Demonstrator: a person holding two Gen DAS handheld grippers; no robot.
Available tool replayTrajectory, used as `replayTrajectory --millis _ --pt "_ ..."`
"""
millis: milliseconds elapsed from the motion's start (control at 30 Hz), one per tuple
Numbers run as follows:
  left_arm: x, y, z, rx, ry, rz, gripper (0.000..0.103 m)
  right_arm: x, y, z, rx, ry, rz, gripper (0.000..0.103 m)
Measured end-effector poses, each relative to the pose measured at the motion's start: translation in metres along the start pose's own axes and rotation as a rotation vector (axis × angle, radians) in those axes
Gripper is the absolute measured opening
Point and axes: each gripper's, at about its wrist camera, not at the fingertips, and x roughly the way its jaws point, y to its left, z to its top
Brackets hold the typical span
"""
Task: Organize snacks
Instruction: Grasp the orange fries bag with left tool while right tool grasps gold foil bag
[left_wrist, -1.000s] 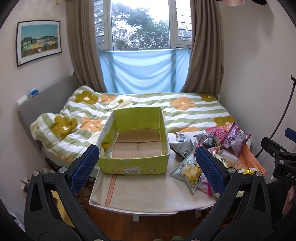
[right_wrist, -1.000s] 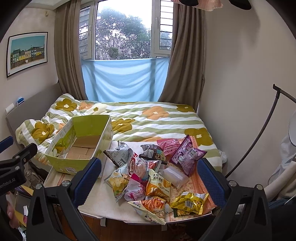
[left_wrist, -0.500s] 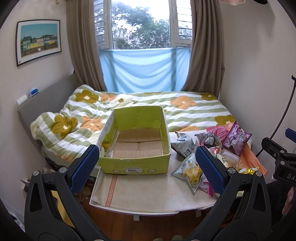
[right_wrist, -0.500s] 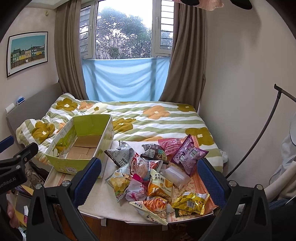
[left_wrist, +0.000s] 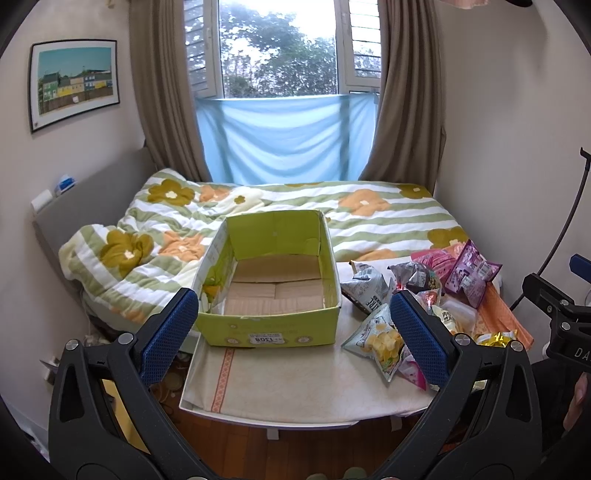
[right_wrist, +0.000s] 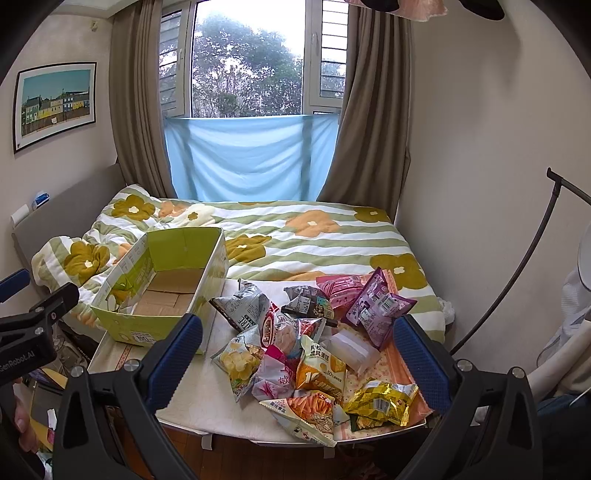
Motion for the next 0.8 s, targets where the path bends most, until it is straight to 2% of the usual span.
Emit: replayTrajectory --millis 133,367,500,567,800 --pt "0.002 -0.001 0.0 0.004 0.009 -0.017 0.103 0.0 0.0 0.0 0.003 0.0 0.001 0.103" --pt "0.022 -0.014 0.001 0.038 0.083 -0.126 0.103 0.002 -0.008 -0.009 0.019 0.034 -0.031 0.103" --pt "0.052 -0.038 -0.016 0.081 0.182 -0.243 0.103 0.011 -0.023 -0.028 0.016 0.094 -0.096 0.103" --pt "0.065 -0.053 -0.025 0.105 0.209 -0.277 0.103 0.017 -0.035 -0.04 0.01 0.118 -0.117 0.103" --pt "0.102 -0.11 -0.06 0.111 0.337 -0.36 0.103 0.051 -0.078 -0.077 -0.017 0.212 -0.089 0.103"
